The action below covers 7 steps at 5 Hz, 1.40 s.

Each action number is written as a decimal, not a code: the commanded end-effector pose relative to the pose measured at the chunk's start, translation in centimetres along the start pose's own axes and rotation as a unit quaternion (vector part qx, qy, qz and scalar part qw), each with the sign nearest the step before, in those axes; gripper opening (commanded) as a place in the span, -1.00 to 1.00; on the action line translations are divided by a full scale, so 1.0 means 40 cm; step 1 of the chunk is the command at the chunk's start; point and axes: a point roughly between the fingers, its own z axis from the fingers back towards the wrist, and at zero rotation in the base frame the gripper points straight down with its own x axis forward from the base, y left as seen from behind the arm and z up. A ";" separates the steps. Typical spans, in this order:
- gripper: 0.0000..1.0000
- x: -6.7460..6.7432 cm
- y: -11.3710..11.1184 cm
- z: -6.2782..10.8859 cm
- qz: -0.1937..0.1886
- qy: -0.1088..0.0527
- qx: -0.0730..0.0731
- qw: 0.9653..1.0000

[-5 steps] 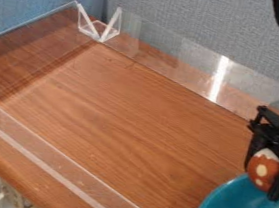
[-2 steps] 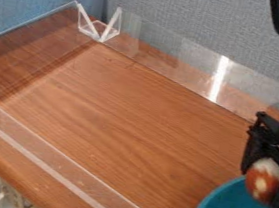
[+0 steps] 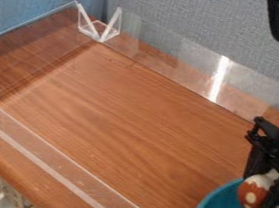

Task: Put the mushroom in the blue bowl

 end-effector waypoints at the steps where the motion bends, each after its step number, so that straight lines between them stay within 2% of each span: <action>1: -1.00 0.005 -0.017 0.024 -0.013 -0.021 0.003 1.000; 5: -1.00 -0.003 -0.019 -0.007 -0.007 -0.021 -0.001 1.000; 6: 1.00 -0.008 -0.017 -0.007 -0.001 -0.020 -0.004 1.000; 7: 1.00 -0.013 -0.012 0.001 0.007 -0.023 -0.004 1.000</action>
